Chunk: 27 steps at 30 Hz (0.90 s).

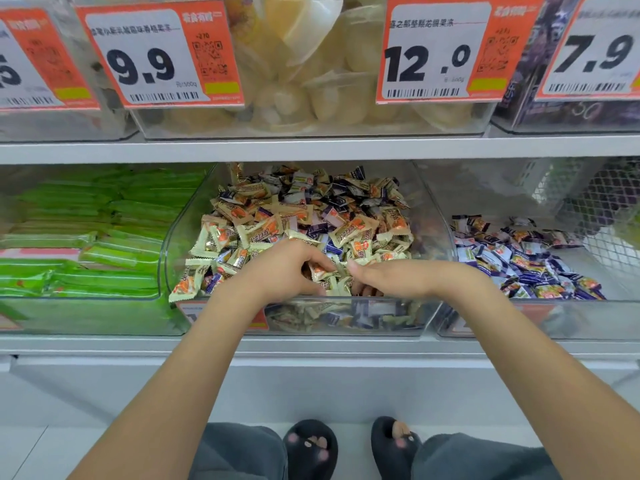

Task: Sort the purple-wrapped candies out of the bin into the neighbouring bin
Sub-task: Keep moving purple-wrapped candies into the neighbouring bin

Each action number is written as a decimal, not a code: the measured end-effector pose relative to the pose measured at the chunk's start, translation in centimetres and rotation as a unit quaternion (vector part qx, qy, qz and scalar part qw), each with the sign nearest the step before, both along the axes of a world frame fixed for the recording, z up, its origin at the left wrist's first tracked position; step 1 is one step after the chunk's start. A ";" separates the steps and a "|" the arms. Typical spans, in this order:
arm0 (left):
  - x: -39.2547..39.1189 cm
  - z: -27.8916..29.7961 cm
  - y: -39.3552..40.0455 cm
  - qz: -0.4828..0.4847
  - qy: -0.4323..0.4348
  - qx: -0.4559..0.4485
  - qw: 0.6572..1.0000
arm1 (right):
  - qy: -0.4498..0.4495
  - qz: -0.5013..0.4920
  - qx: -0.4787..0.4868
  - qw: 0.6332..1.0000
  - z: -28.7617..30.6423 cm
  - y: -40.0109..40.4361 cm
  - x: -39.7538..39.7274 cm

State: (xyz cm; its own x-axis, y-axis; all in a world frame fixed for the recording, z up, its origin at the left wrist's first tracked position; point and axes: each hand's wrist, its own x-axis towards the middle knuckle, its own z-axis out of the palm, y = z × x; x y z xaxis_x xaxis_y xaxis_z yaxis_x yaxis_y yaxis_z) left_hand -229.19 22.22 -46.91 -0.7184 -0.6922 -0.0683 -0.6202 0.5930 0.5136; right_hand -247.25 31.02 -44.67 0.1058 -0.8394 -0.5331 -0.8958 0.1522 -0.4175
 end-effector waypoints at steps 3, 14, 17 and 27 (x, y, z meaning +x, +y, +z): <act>-0.1 0.1 0.2 -0.003 -0.001 -0.009 1.000 | -0.017 0.007 0.016 1.000 -0.4 -0.4 0.9; -0.2 0.4 0.5 -0.035 -0.003 -0.005 0.999 | -0.082 0.050 -0.026 0.995 -1.1 -1.1 2.3; -0.2 0.5 0.5 -0.033 -0.006 -0.006 0.999 | -0.083 0.051 -0.002 0.995 -1.2 -1.2 2.6; 0.1 0.7 0.8 -0.030 0.010 0.021 0.999 | -0.188 0.083 -0.088 0.975 -1.3 -1.0 1.9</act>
State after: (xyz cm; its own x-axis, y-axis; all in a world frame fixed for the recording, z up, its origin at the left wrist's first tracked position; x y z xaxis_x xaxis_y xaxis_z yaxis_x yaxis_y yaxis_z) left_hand -229.11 23.05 -46.20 -0.7600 -0.6449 -0.0811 -0.5732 0.6061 0.5514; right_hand -245.35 30.01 -46.01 0.4090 -0.8685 -0.2801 -0.6800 -0.0853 -0.7282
